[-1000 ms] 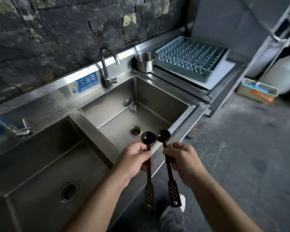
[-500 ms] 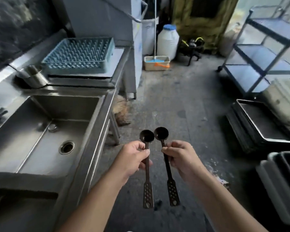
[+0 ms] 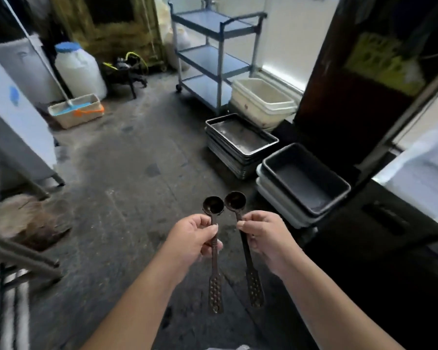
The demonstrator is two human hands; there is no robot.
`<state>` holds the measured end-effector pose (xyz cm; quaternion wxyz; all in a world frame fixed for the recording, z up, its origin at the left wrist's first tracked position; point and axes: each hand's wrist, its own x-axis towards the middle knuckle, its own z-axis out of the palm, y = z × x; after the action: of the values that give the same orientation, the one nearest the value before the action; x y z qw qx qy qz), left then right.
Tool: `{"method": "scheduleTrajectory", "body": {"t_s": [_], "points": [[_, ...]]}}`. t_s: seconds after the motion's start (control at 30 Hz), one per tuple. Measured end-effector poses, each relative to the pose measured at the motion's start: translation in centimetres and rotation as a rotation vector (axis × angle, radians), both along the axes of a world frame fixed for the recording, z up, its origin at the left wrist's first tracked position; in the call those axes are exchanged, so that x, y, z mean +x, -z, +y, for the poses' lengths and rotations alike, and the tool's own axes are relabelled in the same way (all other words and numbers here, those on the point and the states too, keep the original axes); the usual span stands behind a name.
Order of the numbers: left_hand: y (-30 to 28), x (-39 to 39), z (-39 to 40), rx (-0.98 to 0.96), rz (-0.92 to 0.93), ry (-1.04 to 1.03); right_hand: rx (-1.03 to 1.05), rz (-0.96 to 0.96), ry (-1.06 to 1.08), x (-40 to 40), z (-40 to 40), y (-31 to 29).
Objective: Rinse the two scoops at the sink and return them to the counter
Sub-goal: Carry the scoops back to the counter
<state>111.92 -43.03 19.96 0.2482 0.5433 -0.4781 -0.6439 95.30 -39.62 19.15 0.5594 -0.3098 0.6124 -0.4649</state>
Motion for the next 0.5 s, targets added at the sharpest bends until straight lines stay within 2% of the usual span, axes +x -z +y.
{"method": "scheduleTrajectory", "body": {"t_s": [0.23,0.5], "points": [[1.3,-14.7,0.6,0.098,0.01,0.298,0.037,-0.011,0.327,-12.4,6.5,0.4],[1.7,-28.5,0.7,0.114,0.011,0.66,0.087,0.0,0.676,-22.2,10.9,1.1]]}}
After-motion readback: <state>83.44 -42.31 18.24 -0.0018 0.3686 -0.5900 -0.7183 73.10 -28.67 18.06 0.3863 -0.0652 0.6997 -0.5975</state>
